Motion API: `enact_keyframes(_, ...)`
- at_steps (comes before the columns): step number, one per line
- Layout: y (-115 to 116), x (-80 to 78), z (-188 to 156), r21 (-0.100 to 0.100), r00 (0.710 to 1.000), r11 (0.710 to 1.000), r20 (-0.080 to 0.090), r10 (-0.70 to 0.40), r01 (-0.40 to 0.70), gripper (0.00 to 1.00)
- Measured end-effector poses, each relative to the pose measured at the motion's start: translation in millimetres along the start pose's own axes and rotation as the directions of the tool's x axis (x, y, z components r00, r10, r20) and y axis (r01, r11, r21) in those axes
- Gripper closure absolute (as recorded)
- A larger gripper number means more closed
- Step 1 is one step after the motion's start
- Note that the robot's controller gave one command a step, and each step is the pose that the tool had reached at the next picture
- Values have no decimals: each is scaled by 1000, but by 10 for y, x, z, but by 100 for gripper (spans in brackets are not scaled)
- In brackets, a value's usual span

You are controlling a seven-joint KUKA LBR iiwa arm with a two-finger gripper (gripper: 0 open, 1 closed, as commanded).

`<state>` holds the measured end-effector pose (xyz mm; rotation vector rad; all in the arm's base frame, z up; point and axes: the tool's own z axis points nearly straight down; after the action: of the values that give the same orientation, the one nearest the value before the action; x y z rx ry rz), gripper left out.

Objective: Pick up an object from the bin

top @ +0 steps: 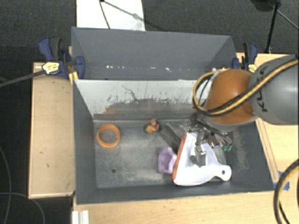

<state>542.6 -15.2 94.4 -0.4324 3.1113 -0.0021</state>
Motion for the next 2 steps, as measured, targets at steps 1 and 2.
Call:
enact_keyframes(1,-140,32,36,-1,956,956,22,293,-293,100)
enact_keyframes(2,-142,34,36,-1,956,956,22,293,-293,100)
